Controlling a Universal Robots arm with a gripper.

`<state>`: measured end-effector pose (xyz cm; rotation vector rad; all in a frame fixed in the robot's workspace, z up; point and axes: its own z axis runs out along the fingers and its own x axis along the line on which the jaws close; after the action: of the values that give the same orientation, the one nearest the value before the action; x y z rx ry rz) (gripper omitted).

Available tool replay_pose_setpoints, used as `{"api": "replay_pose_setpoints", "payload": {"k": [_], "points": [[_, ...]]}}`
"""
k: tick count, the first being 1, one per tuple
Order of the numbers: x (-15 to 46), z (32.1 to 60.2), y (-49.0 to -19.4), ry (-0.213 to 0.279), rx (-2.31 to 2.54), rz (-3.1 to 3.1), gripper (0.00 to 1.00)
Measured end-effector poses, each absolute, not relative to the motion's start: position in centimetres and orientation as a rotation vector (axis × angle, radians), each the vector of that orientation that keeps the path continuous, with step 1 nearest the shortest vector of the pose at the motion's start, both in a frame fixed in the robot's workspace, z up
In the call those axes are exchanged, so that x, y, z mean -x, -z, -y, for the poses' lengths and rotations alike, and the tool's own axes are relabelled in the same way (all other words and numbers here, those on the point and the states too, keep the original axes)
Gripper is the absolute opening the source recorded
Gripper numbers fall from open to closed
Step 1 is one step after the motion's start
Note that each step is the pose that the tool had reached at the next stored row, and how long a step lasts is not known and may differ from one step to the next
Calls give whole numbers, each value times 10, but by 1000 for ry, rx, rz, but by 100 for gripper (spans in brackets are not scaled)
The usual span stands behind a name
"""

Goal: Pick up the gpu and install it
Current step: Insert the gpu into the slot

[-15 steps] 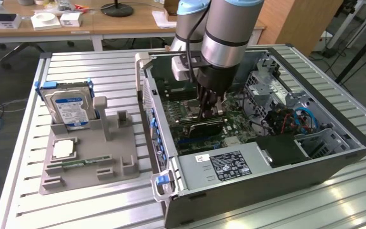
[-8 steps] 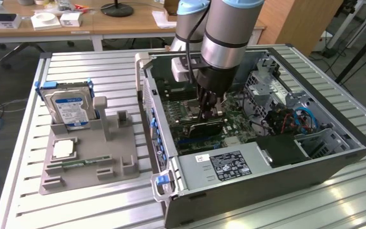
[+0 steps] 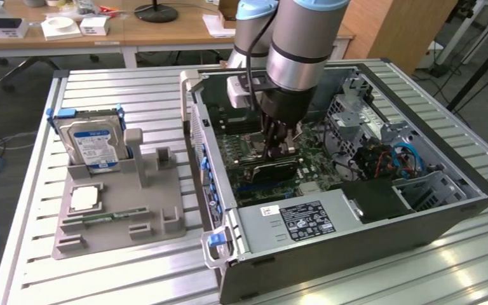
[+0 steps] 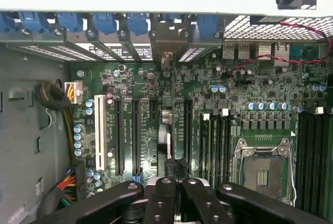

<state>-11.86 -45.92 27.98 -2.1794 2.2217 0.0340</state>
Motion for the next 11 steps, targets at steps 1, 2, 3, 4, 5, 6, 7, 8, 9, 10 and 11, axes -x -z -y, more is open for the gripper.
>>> {"api": "replay_pose_setpoints", "payload": {"k": [1,2,3,4,5,6,7,8,9,10,11], "points": [[119,459,-280,-34,2179,-2222,10],[119,459,-280,-34,2179,-2222,10],[120,459,-280,-34,2180,-2221,10],[120,459,-279,-34,2180,-2221,10],[120,459,-277,-34,2179,-2222,10],[121,459,-275,-34,2179,-2222,10],[121,459,-274,-34,2179,-2221,10],[121,459,-274,-34,2180,-2221,10],[121,459,-274,-34,2180,-2222,10],[121,459,-274,-34,2180,-2222,10],[121,459,-274,-34,2180,-2222,10]]}}
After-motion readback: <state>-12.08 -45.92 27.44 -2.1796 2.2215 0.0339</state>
